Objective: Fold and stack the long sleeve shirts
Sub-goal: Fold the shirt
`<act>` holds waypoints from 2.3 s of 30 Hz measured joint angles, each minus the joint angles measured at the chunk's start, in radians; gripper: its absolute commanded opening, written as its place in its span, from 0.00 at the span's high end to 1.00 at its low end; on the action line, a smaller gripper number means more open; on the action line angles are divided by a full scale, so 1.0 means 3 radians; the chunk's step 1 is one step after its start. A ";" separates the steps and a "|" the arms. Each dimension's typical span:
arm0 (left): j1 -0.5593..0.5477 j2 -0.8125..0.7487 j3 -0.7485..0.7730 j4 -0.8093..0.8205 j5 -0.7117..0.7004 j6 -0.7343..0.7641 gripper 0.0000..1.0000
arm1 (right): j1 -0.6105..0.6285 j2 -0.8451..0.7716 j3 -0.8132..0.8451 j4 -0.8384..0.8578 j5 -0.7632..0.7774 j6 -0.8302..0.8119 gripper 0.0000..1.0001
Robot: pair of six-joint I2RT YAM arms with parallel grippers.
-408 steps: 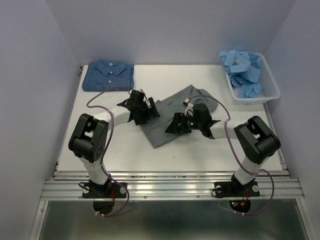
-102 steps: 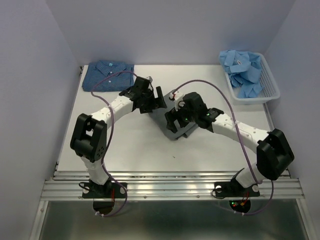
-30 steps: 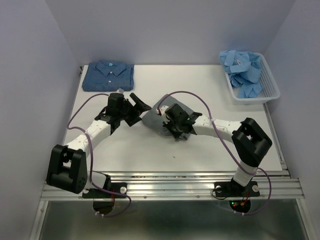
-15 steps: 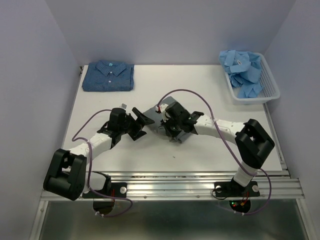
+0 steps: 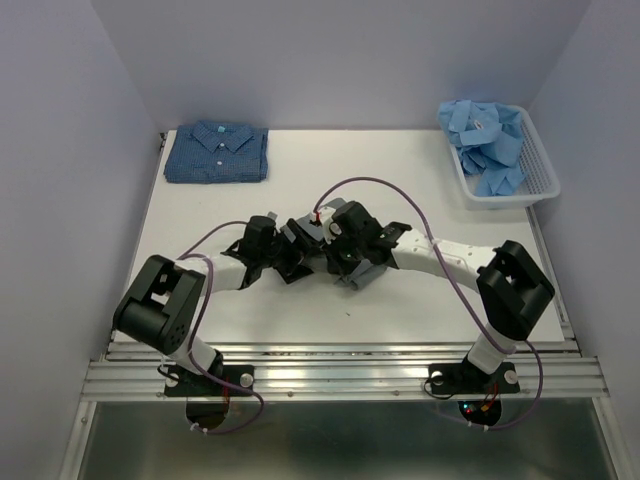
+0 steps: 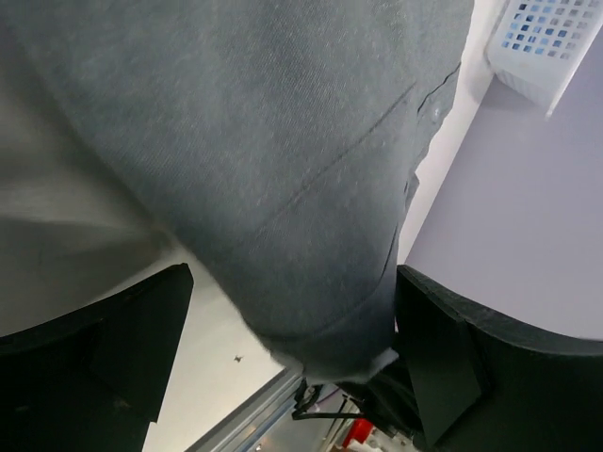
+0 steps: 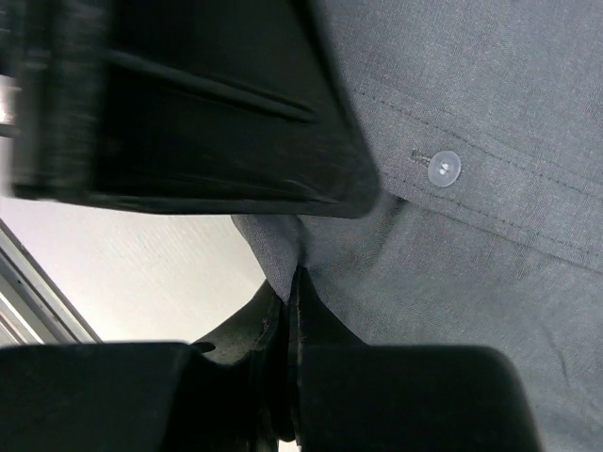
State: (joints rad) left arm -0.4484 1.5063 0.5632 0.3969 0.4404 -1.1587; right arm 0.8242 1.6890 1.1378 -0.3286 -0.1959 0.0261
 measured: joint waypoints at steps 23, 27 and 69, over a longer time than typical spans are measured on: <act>-0.0298 0.0993 0.0868 0.0350 0.0214 0.0071 1.00 | 0.0050 -0.0102 -0.0066 0.0104 -0.0116 -0.0047 0.36; -0.0276 0.0989 0.1025 0.0267 0.0160 0.0381 1.00 | 0.0065 -0.0308 -0.0144 0.0097 -0.0131 -0.0011 0.00; -0.0688 0.0167 0.2296 -0.1504 -0.4322 0.4538 1.00 | 0.0075 -0.1789 -0.0613 0.0164 0.1395 0.0365 0.00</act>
State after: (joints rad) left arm -0.6548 1.5562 1.2522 -0.0544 -0.8562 0.2028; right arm 0.8467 1.1522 0.9539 -0.2794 0.2226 0.1356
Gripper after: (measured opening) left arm 0.501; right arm 0.998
